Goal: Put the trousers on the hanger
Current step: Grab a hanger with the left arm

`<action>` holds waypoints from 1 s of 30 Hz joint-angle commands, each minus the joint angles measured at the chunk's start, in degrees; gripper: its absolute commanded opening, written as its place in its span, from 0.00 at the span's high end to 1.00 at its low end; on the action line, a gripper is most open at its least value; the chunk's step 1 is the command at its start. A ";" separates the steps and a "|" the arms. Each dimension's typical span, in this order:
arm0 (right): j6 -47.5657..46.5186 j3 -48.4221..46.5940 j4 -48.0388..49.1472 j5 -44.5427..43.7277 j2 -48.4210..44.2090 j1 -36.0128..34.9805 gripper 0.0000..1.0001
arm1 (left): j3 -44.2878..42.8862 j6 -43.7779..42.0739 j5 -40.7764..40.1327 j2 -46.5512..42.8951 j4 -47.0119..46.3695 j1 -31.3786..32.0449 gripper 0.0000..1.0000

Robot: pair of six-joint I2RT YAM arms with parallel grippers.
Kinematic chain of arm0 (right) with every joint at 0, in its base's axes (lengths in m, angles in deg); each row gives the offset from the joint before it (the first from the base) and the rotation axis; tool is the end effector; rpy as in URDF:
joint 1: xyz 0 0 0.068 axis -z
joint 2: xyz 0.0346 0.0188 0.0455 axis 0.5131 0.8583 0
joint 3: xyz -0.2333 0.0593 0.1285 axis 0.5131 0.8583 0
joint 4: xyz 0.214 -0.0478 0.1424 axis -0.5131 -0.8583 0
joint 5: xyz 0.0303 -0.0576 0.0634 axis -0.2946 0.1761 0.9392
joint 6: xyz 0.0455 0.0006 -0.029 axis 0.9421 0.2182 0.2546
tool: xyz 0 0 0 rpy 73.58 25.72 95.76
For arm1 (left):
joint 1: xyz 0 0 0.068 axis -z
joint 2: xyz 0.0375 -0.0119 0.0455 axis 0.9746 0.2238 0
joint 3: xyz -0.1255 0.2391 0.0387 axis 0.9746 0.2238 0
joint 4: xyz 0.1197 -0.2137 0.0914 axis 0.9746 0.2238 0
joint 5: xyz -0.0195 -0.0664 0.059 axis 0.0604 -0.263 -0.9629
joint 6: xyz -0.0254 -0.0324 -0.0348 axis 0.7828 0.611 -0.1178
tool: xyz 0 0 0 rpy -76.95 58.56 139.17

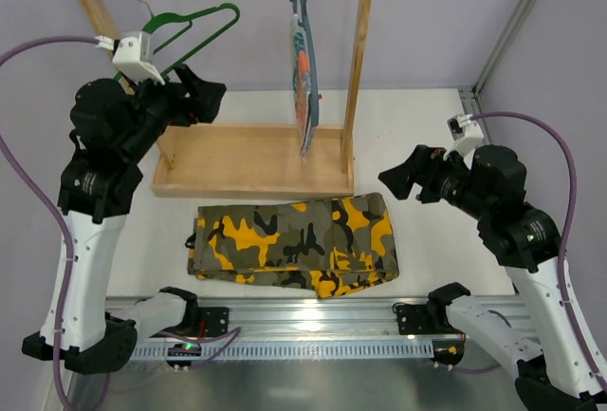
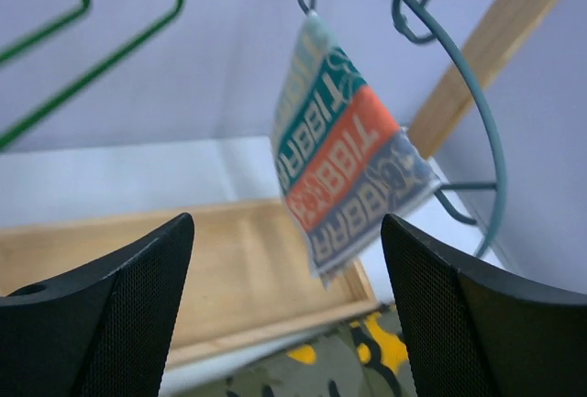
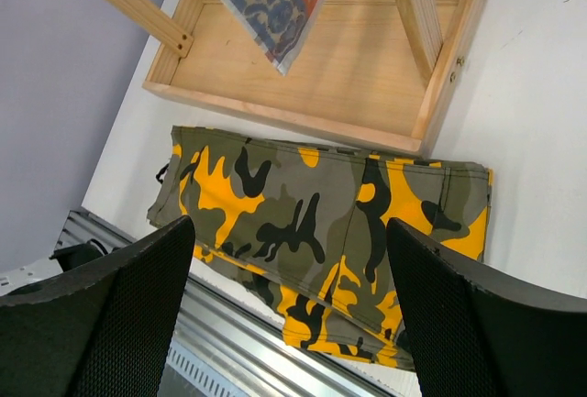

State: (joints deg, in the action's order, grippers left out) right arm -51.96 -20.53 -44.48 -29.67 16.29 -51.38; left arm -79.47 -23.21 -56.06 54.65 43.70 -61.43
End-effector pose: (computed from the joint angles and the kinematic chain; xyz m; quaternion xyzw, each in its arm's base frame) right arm 0.1227 0.0540 0.4214 -0.0291 0.8170 0.3028 0.4899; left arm 0.1764 -0.0545 0.5244 0.0097 0.7265 -0.2678 0.6328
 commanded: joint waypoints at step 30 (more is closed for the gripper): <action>-6.34 4.96 3.62 1.53 -3.31 -0.14 0.12 | -11.51 -12.57 15.05 16.91 -4.85 -27.06 0.21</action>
State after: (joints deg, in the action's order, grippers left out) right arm -57.47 -15.84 -43.22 -27.62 13.60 -51.38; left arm -92.87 -37.25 -49.73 70.58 42.28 -87.37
